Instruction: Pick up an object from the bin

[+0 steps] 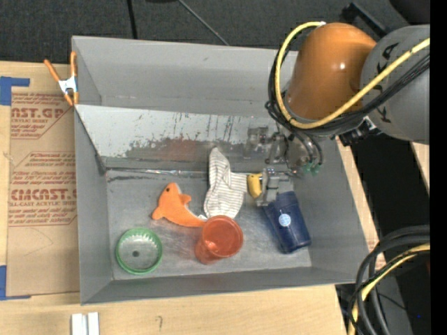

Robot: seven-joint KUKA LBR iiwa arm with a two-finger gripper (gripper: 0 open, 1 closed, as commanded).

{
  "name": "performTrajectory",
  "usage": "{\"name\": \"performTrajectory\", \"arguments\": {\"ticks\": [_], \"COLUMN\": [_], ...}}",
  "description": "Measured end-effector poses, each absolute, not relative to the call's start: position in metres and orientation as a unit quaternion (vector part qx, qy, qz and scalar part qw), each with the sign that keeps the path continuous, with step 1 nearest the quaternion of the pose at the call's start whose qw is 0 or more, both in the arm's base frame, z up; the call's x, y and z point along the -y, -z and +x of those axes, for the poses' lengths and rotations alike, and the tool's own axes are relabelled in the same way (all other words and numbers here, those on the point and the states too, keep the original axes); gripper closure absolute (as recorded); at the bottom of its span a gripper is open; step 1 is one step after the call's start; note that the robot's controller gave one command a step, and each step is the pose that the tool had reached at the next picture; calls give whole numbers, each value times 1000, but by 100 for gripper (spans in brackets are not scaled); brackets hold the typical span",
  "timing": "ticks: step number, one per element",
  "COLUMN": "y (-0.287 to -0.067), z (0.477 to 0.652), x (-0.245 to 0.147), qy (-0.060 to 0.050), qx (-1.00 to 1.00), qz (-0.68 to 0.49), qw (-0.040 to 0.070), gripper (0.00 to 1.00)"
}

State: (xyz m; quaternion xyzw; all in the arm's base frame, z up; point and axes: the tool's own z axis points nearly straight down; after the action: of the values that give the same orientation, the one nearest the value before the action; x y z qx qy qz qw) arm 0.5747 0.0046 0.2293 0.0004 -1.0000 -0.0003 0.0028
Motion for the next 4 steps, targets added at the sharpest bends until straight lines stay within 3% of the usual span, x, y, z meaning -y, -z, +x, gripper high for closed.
{"name": "performTrajectory", "arguments": {"ticks": [1,2,3,4], "y": [-234,-180,-157,-166], "z": [576,579,576,570], "x": [-5,-10,-11,16], "qy": [0,0,1,1], "qx": [1000,1000,1000,996], "qz": [0,0,5,88], "qw": [-1,-4,-3,4], "gripper": [0,0,0,0]}}
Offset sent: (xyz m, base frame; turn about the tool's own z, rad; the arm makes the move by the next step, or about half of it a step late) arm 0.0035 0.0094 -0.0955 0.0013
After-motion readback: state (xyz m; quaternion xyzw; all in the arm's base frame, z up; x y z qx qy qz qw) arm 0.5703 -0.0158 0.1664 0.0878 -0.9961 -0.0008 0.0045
